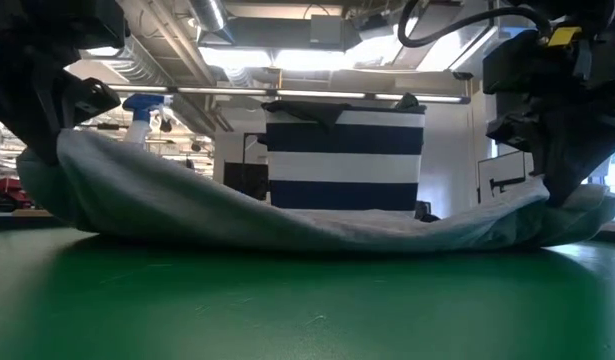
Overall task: Fold Laundry from Bin
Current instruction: Fold the gray shirt
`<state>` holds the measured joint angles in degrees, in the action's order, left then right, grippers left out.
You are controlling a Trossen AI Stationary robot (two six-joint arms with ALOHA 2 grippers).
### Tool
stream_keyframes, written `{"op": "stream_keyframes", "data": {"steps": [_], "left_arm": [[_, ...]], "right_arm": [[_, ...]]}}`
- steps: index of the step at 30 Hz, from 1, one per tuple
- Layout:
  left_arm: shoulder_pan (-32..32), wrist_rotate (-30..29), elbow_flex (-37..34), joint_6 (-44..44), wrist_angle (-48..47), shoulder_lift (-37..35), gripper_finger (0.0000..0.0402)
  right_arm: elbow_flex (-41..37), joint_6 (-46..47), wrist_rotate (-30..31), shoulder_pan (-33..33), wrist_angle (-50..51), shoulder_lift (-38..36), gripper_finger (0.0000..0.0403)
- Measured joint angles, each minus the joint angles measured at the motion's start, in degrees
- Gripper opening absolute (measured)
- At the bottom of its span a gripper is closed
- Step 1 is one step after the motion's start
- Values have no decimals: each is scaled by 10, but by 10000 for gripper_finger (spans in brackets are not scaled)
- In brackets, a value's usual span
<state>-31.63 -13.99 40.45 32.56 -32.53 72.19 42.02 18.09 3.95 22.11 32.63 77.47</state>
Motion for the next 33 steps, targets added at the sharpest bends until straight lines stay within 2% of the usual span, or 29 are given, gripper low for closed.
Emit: {"op": "stream_keyframes", "data": {"steps": [14, 19, 33], "left_arm": [[10, -4, 0, 0, -9, -19, 9], [16, -40, 0, 14, -45, -19, 9], [38, -30, 0, -18, -48, -19, 9]], "right_arm": [[0, 0, 5, 0, 0, 0, 5], [0, 2, 7, 0, 0, 0, 5], [0, 18, 16, 0, 0, 0, 5]]}}
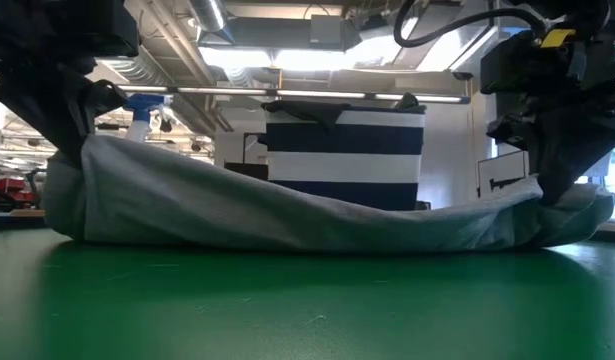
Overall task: Fold Laundry from Bin
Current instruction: Fold the gray shirt
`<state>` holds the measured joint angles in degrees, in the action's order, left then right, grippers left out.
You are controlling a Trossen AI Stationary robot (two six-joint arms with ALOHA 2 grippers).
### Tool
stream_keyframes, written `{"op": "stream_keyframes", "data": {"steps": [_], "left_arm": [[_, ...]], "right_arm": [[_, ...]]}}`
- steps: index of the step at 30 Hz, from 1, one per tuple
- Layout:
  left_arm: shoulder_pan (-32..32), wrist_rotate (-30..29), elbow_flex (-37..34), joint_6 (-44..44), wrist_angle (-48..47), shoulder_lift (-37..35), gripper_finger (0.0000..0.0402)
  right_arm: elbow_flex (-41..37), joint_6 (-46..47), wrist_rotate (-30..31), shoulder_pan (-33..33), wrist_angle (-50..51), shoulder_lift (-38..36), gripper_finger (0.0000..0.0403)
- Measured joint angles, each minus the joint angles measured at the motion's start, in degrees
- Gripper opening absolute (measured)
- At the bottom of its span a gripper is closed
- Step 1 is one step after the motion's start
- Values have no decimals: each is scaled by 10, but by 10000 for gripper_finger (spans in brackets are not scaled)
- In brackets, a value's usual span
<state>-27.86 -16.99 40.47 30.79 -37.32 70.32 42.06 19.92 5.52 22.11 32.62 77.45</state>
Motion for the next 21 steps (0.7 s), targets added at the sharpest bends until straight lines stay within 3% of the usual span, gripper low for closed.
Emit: {"op": "stream_keyframes", "data": {"steps": [12, 18, 21], "left_arm": [[1, 66, 0, -14, -9, 0, 9], [1, -14, 0, -14, -78, 0, 9], [6, -15, 0, -14, -79, 0, 9]], "right_arm": [[0, 22, 2, -5, 2, -16, 5], [0, 44, 20, -5, 5, -41, 5], [0, 44, 25, -5, 5, -48, 5]]}}
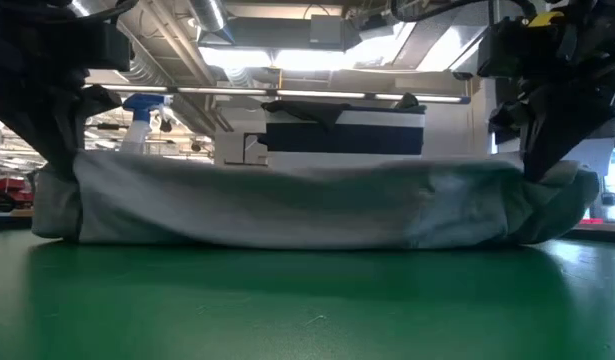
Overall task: Fold Laundry from Bin
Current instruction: Fold the gray shirt
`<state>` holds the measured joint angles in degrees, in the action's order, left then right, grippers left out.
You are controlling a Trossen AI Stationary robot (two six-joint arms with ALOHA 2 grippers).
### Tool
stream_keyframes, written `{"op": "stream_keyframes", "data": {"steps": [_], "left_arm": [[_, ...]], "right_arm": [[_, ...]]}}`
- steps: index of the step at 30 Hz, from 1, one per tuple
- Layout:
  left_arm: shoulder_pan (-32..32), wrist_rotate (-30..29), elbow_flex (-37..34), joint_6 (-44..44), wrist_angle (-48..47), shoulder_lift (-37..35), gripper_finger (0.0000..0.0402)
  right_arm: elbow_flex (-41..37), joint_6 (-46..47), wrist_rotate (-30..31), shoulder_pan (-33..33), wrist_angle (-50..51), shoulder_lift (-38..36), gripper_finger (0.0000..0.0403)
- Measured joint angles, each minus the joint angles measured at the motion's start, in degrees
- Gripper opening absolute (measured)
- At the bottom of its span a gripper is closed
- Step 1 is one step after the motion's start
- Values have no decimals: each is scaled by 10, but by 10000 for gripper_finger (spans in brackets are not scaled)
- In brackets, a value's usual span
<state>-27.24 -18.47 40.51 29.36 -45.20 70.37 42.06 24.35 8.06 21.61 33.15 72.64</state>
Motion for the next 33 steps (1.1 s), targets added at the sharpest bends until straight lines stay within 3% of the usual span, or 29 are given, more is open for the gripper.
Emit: {"op": "stream_keyframes", "data": {"steps": [6, 16, 24, 33], "left_arm": [[-14, 61, 0, -17, 46, 0, 9], [-77, 147, 15, -75, 54, 0, 9], [-42, 56, 92, -76, -33, -13, 9], [72, 43, 77, -89, -75, -91, 9]], "right_arm": [[0, -5, -14, 4, -4, 0, 5], [10, 4, -40, 97, -49, 1, 5], [63, -6, 3, 63, -5, -14, 5], [67, -9, -1, -67, 67, -76, 5]]}}
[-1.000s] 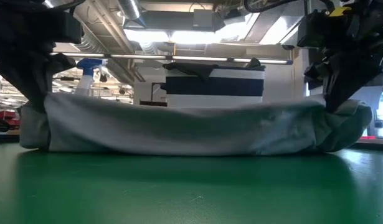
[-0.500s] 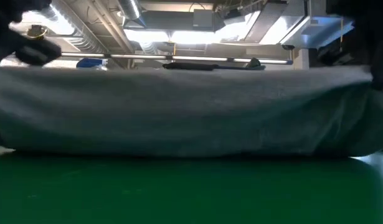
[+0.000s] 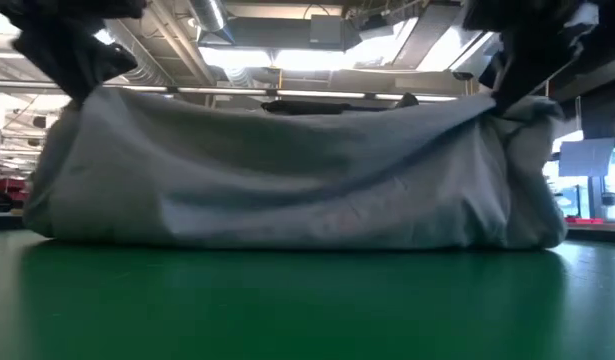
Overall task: Fold Laundry from Bin
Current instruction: Fold the gray shirt
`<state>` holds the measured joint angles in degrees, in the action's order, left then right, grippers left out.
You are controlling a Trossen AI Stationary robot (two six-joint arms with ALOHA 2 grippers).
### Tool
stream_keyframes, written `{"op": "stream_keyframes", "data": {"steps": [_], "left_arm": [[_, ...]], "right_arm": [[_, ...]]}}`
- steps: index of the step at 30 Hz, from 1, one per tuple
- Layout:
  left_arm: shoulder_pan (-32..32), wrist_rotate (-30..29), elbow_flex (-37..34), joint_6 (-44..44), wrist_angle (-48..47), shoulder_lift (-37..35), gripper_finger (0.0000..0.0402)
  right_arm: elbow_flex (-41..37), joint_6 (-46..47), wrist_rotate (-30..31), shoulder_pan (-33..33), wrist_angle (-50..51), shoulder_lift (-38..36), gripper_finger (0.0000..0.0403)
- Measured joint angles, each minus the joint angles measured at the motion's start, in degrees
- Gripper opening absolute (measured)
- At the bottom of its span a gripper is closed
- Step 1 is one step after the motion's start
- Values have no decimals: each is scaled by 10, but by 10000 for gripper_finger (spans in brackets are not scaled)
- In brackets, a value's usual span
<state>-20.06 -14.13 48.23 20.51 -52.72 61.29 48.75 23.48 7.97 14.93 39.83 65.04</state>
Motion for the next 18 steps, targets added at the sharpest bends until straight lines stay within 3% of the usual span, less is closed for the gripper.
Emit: {"op": "stream_keyframes", "data": {"steps": [8, 18], "left_arm": [[130, -37, -28, -58, -9, -38, 9], [260, -33, -79, -45, 10, -37, 9]], "right_arm": [[0, -31, -22, -127, 10, -7, 5], [-1, -71, -24, -255, 46, 16, 5]]}}
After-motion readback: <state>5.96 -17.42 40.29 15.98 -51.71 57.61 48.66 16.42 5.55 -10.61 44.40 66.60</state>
